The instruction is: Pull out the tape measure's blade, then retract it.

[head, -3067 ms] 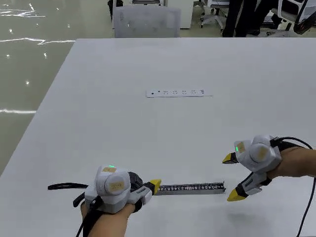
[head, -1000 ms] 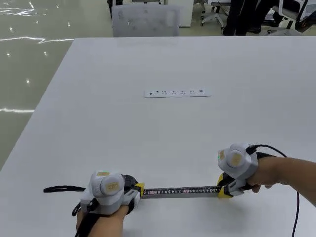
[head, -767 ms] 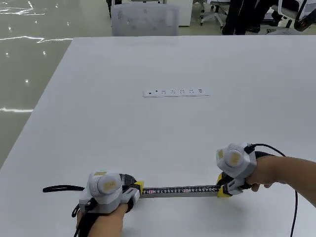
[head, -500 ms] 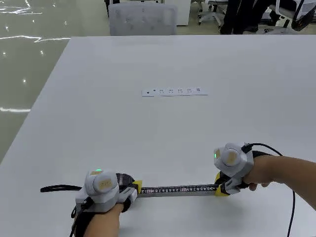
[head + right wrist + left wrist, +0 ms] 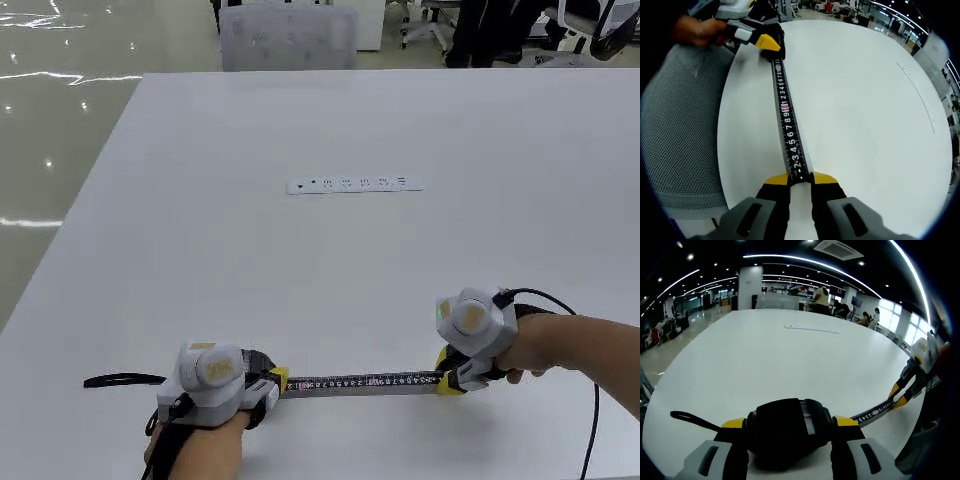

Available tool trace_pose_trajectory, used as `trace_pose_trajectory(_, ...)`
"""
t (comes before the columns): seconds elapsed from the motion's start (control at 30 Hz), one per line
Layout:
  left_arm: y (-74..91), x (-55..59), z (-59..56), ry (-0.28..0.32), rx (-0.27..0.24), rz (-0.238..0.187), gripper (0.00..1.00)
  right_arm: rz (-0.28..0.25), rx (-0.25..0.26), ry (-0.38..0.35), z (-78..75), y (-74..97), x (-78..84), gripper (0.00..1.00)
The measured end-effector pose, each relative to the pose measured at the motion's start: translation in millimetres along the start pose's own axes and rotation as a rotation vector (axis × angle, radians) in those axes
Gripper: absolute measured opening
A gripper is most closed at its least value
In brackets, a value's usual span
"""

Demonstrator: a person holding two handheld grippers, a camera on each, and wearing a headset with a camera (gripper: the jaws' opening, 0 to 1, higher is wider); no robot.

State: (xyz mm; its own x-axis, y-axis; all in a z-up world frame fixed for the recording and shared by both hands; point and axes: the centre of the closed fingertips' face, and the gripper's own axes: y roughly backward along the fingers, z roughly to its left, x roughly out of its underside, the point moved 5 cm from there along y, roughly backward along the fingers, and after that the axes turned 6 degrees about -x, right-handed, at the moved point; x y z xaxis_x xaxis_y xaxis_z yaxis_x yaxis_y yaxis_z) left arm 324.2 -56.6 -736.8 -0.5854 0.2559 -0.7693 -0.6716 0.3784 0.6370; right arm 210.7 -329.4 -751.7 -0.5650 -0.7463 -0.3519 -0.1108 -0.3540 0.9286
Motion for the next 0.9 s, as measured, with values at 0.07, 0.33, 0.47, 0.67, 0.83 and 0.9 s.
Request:
trace_pose_trajectory(0.07, 0.0, 0.1, 0.1, 0.004, 0.004, 0.003, 0.63, -0.007, -0.003, 0.021, 0.9, 0.2, 0.4, 0.14)
trace_pose_trajectory(0.33, 1.5, 0.9, 2.0, 0.015, 0.033, 0.014, 0.63, -0.044, -0.001, 0.026, 2.6, -0.7, -0.3, 0.14)
trace_pose_trajectory(0.47, 1.6, 1.0, 1.8, 0.018, 0.046, 0.019, 0.63, -0.046, -0.005, 0.018, 2.5, -0.6, -0.4, 0.14)
trace_pose_trajectory(0.67, 1.1, 1.0, 1.9, 0.018, 0.056, 0.023, 0.63, -0.043, 0.0, 0.012, 2.4, -1.0, -0.8, 0.14)
trace_pose_trajectory(0.83, 2.6, 1.6, 1.4, 0.017, 0.068, 0.026, 0.62, -0.045, -0.002, 0.002, 2.9, -1.1, -2.0, 0.14)
trace_pose_trajectory(0.9, 2.3, 1.6, 0.9, 0.008, 0.068, 0.026, 0.62, -0.043, -0.001, -0.003, 2.8, -1.3, -2.9, 0.14)
